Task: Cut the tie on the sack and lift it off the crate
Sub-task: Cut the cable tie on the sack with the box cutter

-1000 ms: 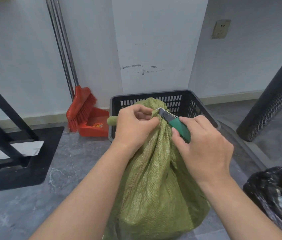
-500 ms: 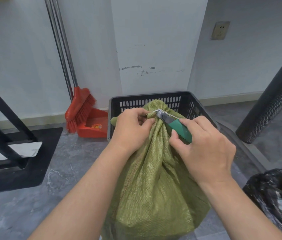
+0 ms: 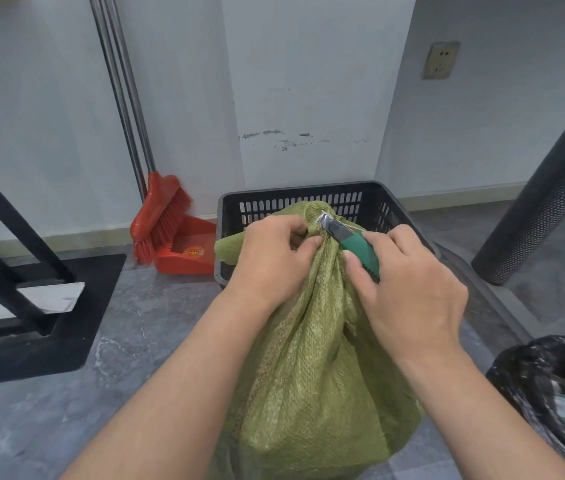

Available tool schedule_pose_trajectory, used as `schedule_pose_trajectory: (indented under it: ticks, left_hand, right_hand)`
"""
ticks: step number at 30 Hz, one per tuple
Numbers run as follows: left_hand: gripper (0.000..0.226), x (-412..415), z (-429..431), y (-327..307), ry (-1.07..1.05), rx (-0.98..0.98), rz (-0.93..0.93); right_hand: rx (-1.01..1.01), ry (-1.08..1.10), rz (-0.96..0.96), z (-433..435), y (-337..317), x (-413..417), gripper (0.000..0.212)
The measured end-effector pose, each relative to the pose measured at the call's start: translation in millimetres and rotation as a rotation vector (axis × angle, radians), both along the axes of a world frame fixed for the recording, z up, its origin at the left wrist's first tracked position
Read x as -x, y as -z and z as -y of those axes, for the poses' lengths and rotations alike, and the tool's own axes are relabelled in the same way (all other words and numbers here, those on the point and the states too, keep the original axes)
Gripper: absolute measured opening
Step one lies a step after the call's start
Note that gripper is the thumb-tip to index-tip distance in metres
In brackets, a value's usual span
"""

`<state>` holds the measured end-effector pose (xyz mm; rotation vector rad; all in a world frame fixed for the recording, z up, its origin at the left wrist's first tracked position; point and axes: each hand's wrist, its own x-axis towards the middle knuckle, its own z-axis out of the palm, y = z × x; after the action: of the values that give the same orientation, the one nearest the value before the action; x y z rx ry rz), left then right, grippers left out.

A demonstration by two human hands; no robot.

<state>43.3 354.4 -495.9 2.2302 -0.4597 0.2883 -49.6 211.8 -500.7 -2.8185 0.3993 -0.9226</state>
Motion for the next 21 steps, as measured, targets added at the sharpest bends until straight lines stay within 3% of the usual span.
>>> schedule_pose_trajectory:
  ticks: [5, 16, 21]
  left_hand:
    - [0.039, 3.1, 2.9, 2.7, 0.001, -0.036, 0.001]
    - [0.034, 9.4, 7.4, -4.2, -0.005, -0.176, -0.077]
    - [0.028, 33.4, 13.6, 13.6, 0.133, -0.270, -0.217]
  right_hand:
    - [0.053, 0.031, -0.083, 1.6, -5.1, -0.2, 0.040]
    - [0.031, 0.076, -0.146, -2.1, -2.9, -6.2, 0.048]
    - [-0.172, 0.228, 0.004, 37.5, -34.8, -12.0, 0.050]
